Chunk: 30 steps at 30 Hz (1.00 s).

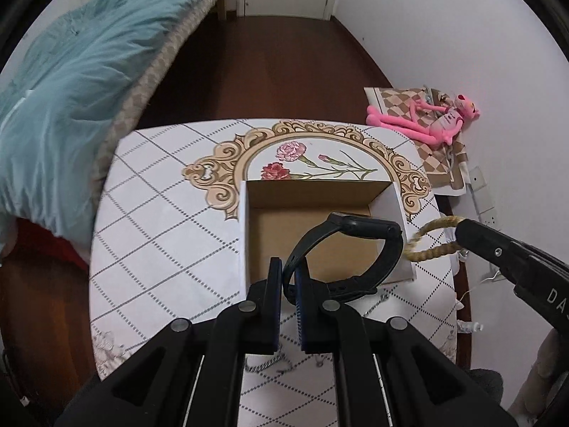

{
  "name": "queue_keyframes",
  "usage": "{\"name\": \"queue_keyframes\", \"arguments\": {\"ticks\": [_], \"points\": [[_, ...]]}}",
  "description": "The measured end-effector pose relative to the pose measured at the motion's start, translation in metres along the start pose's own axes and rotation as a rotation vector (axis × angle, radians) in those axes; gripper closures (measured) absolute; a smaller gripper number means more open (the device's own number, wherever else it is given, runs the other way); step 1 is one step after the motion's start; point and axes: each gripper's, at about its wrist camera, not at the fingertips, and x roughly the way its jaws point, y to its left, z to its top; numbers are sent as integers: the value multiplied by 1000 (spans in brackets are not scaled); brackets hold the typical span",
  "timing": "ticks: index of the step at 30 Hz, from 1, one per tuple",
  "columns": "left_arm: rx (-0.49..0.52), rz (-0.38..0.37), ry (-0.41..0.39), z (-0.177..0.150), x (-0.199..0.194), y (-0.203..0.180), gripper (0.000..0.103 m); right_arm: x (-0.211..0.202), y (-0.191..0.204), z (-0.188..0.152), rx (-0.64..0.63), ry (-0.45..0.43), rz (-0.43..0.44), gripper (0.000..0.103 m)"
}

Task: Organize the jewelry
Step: 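Carry the watch band and bead bracelet into the white box and open both tools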

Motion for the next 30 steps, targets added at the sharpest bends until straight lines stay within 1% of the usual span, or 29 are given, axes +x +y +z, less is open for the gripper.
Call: {"name": "queue_keyframes", "arguments": {"ticks": [6,9,11,13,14,15,16,17,18,19,20,21,22,23,25,26,27,28,30], "points": [[-33,-38,63,17,28,8,97,36,-5,16,19,70,54,94],[-61,-48,87,25,37,12,90,50,-4,21,18,96,70,94],[-88,-58,106,31,42,16,89,63,-2,28,18,134,92,93],[-104,-73,109,36,44,18,88,73,-4,32,29,174,105,93],[-105,-68,105,38,43,19,85,75,-5,33,36,181,108,93],[-100,-51,99,40,41,19,65,78,-7,35,41,192,110,93],[-97,-30,87,42,38,20,47,79,-8,36,41,197,107,93],[-100,-21,76,43,36,20,16,78,-9,37,40,195,96,90],[-102,-12,66,44,33,22,9,75,-11,38,39,191,88,87],[-101,-2,56,45,30,23,9,73,-12,38,37,185,84,77],[-100,13,50,45,28,25,9,70,-13,38,31,176,71,61],[-98,33,47,44,26,26,9,66,-14,37,22,165,51,52],[-95,52,45,43,25,27,9,62,-14,37,14,154,34,37],[-93,65,41,41,24,28,8,59,-14,36,3,144,10,27],[-82,101,17,34,21,30,7,56,-15,32,-31,131,-69,18],[-77,112,6,31,20,30,3,55,-14,28,-50,122,-114,14],[-72,130,-8,27,19,30,0,55,-13,24,-67,116,-151,12],[-64,147,-20,23,18,30,0,55,-12,19,-87,115,-187,8],[-53,172,-32,16,18,30,0,58,-10,9,-115,113,-235,5]]}}
